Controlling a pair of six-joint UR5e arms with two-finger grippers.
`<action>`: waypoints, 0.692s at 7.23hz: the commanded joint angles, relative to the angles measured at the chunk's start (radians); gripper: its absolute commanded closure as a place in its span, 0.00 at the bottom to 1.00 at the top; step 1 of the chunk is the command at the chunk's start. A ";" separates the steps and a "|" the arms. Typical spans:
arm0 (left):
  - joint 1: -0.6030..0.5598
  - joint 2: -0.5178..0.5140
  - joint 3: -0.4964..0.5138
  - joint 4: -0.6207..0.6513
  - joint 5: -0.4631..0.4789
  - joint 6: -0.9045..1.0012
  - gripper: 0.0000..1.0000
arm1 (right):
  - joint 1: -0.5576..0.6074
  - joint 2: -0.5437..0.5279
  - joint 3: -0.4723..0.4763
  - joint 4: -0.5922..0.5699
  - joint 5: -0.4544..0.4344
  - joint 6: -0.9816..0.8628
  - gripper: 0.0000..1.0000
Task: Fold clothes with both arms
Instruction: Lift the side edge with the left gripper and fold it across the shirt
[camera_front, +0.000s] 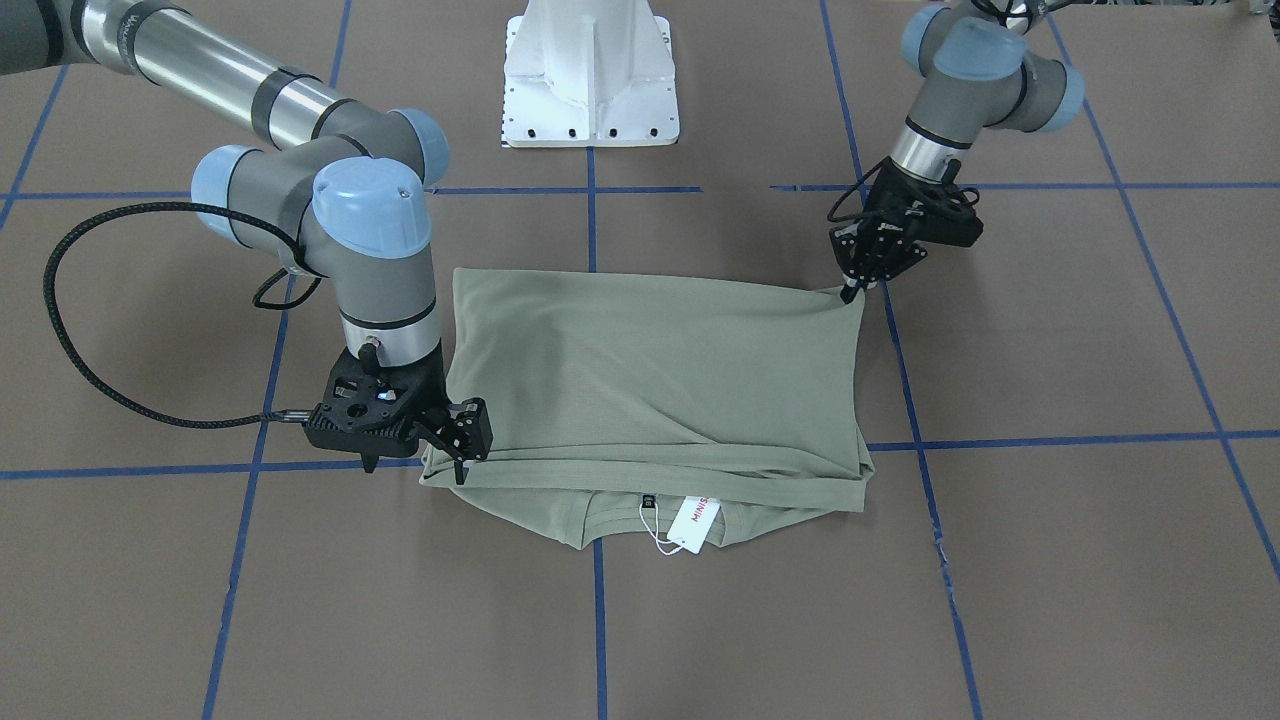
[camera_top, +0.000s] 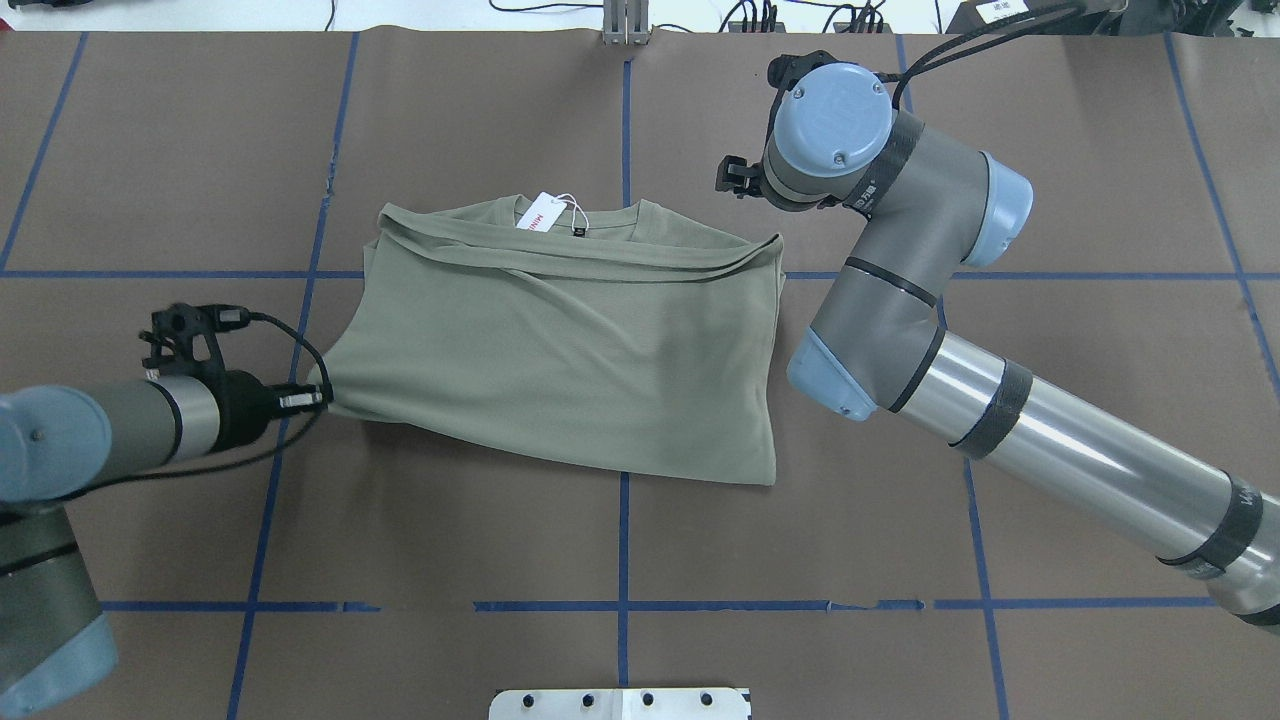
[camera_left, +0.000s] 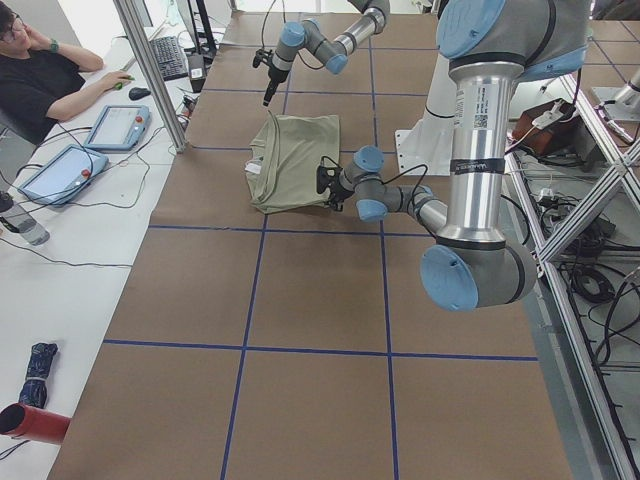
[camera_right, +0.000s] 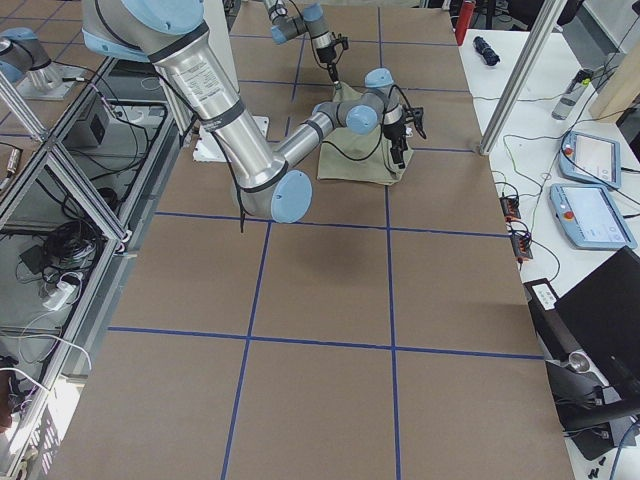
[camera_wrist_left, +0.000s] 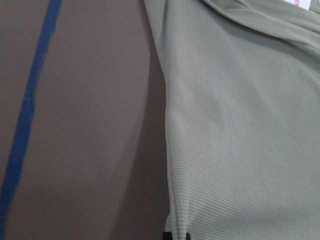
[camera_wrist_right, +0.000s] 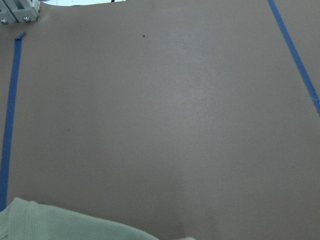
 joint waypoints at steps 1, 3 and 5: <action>-0.211 -0.145 0.192 0.006 -0.002 0.214 1.00 | 0.000 0.000 -0.001 0.000 0.000 0.003 0.00; -0.327 -0.436 0.543 0.001 -0.002 0.317 1.00 | -0.001 0.001 0.003 0.000 0.000 0.011 0.00; -0.368 -0.665 0.852 -0.005 0.007 0.382 1.00 | -0.005 0.003 0.006 0.000 0.000 0.014 0.00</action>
